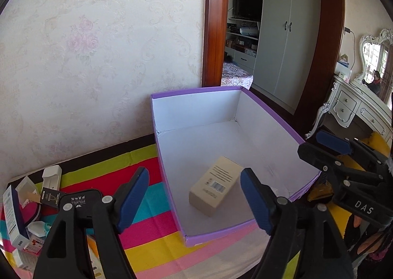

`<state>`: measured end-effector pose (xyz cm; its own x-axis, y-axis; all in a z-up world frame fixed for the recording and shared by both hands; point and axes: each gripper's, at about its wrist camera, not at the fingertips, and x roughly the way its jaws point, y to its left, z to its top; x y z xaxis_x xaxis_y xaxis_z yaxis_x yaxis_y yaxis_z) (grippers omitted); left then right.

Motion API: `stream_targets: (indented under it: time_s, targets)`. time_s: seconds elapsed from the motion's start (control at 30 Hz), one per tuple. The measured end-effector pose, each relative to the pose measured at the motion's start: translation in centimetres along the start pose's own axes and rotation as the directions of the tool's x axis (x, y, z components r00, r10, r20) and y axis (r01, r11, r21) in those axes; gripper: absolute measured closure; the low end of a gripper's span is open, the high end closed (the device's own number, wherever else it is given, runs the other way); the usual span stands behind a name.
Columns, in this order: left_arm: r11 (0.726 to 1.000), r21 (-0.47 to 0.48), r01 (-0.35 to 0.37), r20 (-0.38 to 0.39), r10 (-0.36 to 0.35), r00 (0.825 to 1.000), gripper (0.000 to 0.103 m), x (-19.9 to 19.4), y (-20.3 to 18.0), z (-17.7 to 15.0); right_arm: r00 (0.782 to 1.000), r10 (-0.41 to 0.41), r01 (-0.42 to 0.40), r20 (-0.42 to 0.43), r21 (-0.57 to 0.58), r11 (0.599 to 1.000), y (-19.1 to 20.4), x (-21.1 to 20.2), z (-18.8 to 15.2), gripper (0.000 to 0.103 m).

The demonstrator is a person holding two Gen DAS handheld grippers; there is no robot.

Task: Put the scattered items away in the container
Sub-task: 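Open both grippers to drop the cream box and bottle into the purple box, then move both grippers back toward the scattered items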

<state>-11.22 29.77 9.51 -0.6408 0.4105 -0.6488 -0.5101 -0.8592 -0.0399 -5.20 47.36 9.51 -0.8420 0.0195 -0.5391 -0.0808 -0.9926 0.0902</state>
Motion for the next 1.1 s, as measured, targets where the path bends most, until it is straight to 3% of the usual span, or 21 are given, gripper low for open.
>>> stream_targets:
  time_s: [0.33, 0.6, 0.7, 0.83, 1.0, 1.1]
  targets:
    - [0.996, -0.061, -0.067, 0.015, 0.068, 0.998, 0.023, -3.2, 5.7, -3.9, 0.997, 0.075, -0.075, 0.008, -0.046, 0.996, 5.2, -1.4, -0.1, 0.035]
    - [0.979, -0.128, -0.156, -0.044, 0.152, 0.987, 0.022, -5.7, 13.1, -7.8, 0.987, 0.159, -0.161, -0.031, -0.093, 0.983, 11.9, -0.2, -0.9, 0.033]
    - [0.969, -0.154, -0.195, -0.078, 0.185, 0.980, 0.022, -7.0, 16.0, -10.2, 0.978, 0.200, -0.204, -0.051, -0.107, 0.973, 14.8, 0.4, -1.6, 0.027]
    - [0.942, -0.201, -0.270, -0.128, 0.248, 0.960, 0.022, -8.6, 20.0, -13.8, 0.966, 0.238, -0.251, -0.097, -0.146, 0.957, 19.1, 1.8, -2.8, 0.023]
    - [0.902, -0.187, -0.390, -0.172, 0.361, 0.917, 0.022, -10.3, 23.7, -17.6, 0.949, 0.258, -0.290, -0.183, -0.173, 0.941, 23.3, 4.4, -5.1, 0.022]
    - [0.892, -0.184, -0.414, -0.194, 0.380, 0.904, 0.022, -10.7, 25.2, -19.4, 0.936, 0.264, -0.306, -0.232, -0.170, 0.937, 24.9, 5.8, -6.4, 0.022]
